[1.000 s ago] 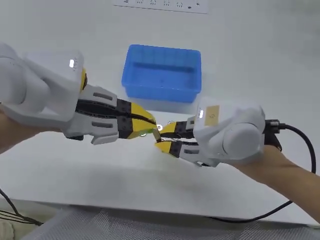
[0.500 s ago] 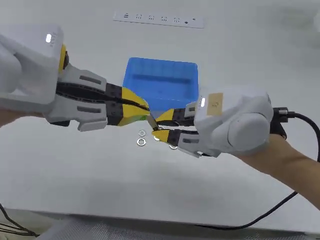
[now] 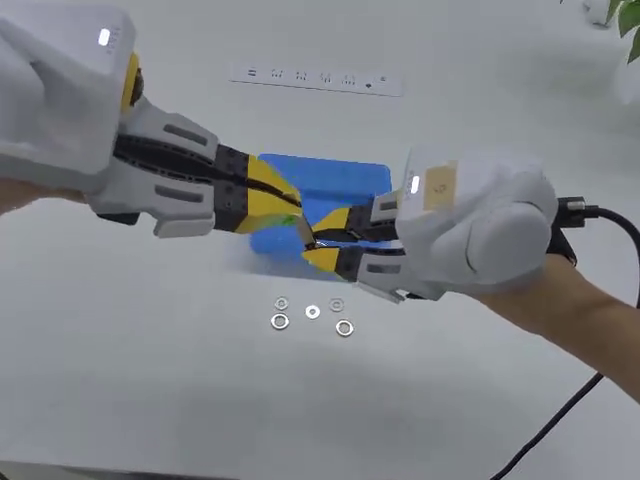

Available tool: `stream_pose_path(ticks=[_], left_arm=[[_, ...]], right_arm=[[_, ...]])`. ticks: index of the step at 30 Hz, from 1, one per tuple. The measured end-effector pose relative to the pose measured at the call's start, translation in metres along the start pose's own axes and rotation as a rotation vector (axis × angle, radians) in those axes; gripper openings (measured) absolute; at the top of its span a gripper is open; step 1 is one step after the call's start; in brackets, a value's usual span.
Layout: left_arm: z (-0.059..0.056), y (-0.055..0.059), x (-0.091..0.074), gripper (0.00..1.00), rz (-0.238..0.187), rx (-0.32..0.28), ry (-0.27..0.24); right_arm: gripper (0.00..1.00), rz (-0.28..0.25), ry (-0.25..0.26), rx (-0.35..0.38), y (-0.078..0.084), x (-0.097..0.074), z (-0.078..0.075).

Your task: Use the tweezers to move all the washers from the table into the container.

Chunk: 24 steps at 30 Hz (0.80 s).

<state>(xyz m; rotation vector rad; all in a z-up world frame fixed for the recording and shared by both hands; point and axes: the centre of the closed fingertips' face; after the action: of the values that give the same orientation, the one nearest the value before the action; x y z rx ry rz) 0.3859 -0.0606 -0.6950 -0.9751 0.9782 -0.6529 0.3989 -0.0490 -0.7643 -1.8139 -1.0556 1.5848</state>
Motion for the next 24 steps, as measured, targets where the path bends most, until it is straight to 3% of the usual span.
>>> stream_pose_path(ticks=[10, 17, 24], left_arm=[[0.026, -0.005, 0.008, 0.05, -0.012, 0.033, 0.012], [0.044, 0.002, 0.016, 0.05, -0.001, 0.038, 0.019], [0.066, 0.013, 0.027, 0.05, 0.009, 0.007, 0.019]], right_arm=[[0.10, -0.012, 0.012, -0.011, -0.001, -0.001, -0.030], [0.10, -0.010, 0.012, -0.010, 0.005, 0.005, -0.050], [0.10, -0.017, 0.011, 0.019, 0.014, 0.013, -0.070]])
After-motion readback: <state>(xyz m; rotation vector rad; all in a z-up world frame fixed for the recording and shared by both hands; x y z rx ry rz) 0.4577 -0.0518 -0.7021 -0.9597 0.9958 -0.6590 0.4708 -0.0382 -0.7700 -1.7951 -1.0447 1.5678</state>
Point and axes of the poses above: the centre of the closed fingertips' face, and the gripper's own axes: x roughly forward along the fingers, z roughly to its left, y roughly out of its underside, and after that the axes turned 12 degrees about -y, right-handed
